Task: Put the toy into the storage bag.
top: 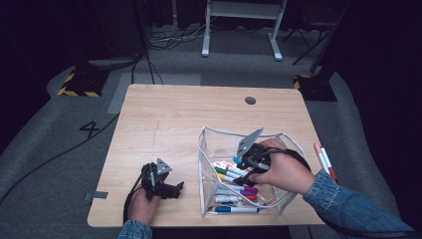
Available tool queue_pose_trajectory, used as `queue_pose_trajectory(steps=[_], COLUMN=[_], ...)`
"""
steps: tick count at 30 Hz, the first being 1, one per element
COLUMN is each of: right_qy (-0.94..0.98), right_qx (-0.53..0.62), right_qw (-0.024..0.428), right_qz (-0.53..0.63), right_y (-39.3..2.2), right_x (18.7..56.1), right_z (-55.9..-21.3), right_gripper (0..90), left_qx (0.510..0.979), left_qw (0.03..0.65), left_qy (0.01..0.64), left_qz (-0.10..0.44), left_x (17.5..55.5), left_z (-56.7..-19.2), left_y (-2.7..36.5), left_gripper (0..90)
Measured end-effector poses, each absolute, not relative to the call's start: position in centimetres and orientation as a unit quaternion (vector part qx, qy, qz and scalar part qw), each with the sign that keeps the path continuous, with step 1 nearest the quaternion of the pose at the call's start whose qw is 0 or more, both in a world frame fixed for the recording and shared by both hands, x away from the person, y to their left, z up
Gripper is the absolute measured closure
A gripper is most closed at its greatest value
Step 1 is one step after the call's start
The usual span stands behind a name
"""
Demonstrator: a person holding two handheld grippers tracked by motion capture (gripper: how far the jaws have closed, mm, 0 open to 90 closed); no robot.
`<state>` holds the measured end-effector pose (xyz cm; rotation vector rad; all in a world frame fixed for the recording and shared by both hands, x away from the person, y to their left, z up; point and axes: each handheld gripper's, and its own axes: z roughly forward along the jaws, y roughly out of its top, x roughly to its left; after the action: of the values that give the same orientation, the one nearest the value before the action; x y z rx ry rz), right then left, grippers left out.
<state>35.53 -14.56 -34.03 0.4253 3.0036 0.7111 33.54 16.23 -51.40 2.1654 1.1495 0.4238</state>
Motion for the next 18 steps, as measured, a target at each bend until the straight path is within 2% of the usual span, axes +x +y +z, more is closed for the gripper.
queue_pose_trajectory(steps=[5, 10, 18], right_qy=[0.944, 0.917, 0.871], right_qx=[0.178, 0.241, 0.338], right_qw=[0.052, 0.076, 0.128], right_qz=[0.274, 0.309, 0.332], right_y=[-17.5, -22.3, -29.7], right_x=[36.1, 36.9, 38.4], right_z=[-30.9, -28.6, -27.7], right_gripper=[51.1, 51.5, 52.6], left_qx=[0.824, 0.823, 0.823], left_qw=[0.321, 0.321, 0.321], left_qy=[0.438, 0.44, 0.441], left_qz=[0.161, 0.16, 0.16], left_x=[33.5, 33.4, 33.4], left_z=[-51.4, -51.4, -51.4], left_y=[16.2, 16.2, 16.2], left_gripper=[0.0, 0.0, 0.0])
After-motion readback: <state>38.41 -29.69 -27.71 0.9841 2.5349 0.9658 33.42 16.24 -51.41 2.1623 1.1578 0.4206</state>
